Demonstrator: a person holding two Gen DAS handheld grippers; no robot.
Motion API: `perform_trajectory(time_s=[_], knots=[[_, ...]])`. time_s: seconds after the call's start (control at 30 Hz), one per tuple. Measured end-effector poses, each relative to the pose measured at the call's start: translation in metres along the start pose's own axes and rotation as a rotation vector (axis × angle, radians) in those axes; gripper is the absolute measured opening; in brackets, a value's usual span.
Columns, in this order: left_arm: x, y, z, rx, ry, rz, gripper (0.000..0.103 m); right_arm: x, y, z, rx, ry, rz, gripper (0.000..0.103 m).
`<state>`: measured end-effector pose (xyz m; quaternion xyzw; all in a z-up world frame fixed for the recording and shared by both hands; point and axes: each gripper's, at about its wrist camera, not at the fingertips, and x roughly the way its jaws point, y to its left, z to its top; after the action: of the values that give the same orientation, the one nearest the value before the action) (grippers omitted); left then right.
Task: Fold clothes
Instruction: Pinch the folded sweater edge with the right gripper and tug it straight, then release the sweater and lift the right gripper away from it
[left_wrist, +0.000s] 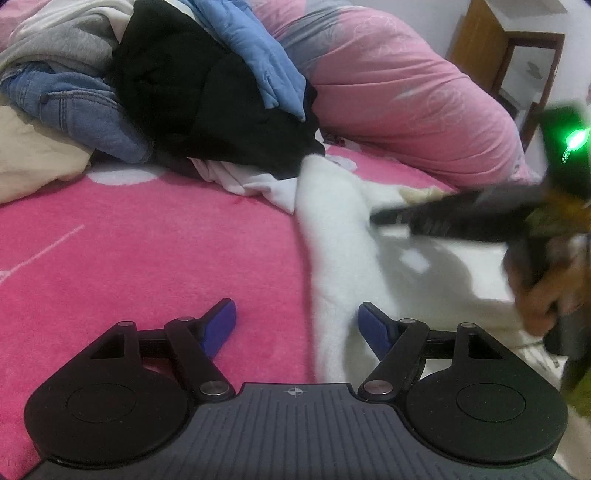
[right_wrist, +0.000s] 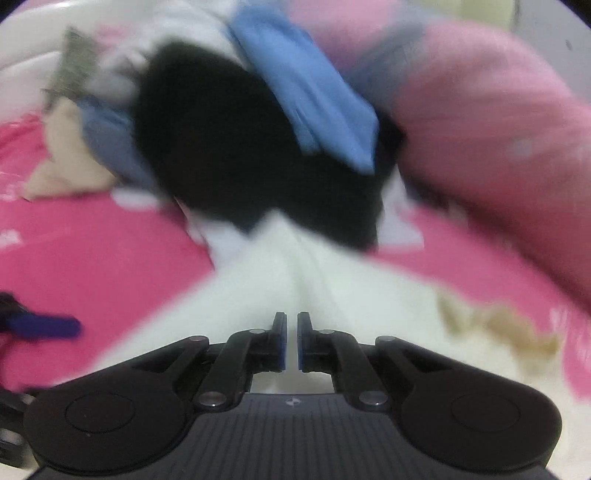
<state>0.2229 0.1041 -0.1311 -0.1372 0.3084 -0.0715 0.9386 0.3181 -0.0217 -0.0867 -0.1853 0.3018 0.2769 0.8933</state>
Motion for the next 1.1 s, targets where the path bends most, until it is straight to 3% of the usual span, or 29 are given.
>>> perform_trajectory(time_s=[0.1,0.2,0.27,0.53,0.67,0.73,0.8,0.9,1.03,1.1], knots=[[-0.001,0.000,0.000,0.001,-0.001,0.001,0.074,0.000,0.008,0.020,-0.018,-0.060,0.065,0.004],[-0.001,0.001,-0.001,-0.001,-0.002,-0.002,0.074,0.058,-0.004,0.024,-0.008,-0.009,0.021,0.003],[-0.001,0.001,-0.001,-0.003,-0.003,-0.004,0.074,0.084,-0.014,0.013,0.065,-0.003,0.019,0.003],[0.000,0.001,-0.001,-0.002,-0.002,-0.003,0.075,0.041,-0.036,0.029,0.240,-0.065,0.054,0.004],[0.000,0.001,-0.002,-0.001,-0.004,-0.003,0.075,0.082,-0.035,0.014,0.215,0.006,-0.003,0.004],[-0.001,0.000,-0.002,-0.002,-0.005,-0.004,0.075,0.075,-0.049,0.020,0.299,-0.004,0.020,0.004],[-0.001,0.000,-0.003,-0.002,-0.004,-0.004,0.075,0.050,-0.065,0.021,0.393,-0.061,-0.011,0.005],[-0.001,0.000,-0.003,-0.002,-0.003,-0.004,0.075,-0.015,-0.089,0.012,0.467,-0.156,-0.056,0.005],[-0.002,0.000,-0.003,-0.003,-0.003,-0.003,0.075,-0.082,-0.083,-0.021,0.363,-0.176,-0.107,0.005],[-0.002,0.000,-0.003,-0.003,-0.004,-0.003,0.075,-0.089,-0.073,-0.045,0.309,-0.144,-0.115,0.007]])
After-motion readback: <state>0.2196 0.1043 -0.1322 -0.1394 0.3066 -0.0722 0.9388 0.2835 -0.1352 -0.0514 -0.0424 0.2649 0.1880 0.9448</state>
